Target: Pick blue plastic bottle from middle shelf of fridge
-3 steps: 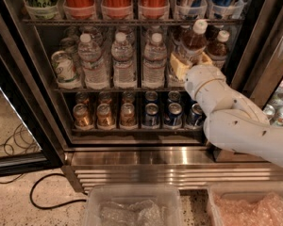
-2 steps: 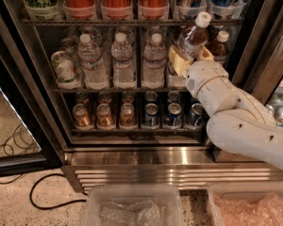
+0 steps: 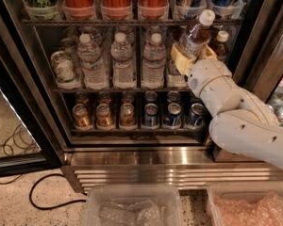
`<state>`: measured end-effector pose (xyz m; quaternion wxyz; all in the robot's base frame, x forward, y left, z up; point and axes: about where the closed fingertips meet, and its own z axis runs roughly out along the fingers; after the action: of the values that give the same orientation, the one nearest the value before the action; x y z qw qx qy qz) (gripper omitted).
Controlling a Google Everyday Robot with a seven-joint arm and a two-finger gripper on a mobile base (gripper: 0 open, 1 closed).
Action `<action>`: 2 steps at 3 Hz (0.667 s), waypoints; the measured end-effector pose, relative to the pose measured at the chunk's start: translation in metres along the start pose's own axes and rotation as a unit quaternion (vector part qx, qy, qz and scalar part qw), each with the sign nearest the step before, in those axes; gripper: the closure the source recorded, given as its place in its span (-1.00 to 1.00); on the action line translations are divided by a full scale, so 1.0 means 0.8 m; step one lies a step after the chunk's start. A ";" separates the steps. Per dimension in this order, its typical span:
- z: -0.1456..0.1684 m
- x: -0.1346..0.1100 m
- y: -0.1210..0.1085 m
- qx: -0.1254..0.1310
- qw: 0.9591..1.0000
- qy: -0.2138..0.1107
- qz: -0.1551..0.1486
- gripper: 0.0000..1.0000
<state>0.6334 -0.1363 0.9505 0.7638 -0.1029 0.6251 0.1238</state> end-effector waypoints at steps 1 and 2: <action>-0.001 0.003 0.000 0.000 1.000 0.000 0.000 1.00; -0.004 -0.011 0.012 -0.028 1.000 -0.008 0.006 1.00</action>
Offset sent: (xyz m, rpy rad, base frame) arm -0.0753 0.0489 0.0827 0.0406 -0.1136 0.4719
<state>0.6258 -0.1289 0.9584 0.7646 -0.1198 0.6161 0.1464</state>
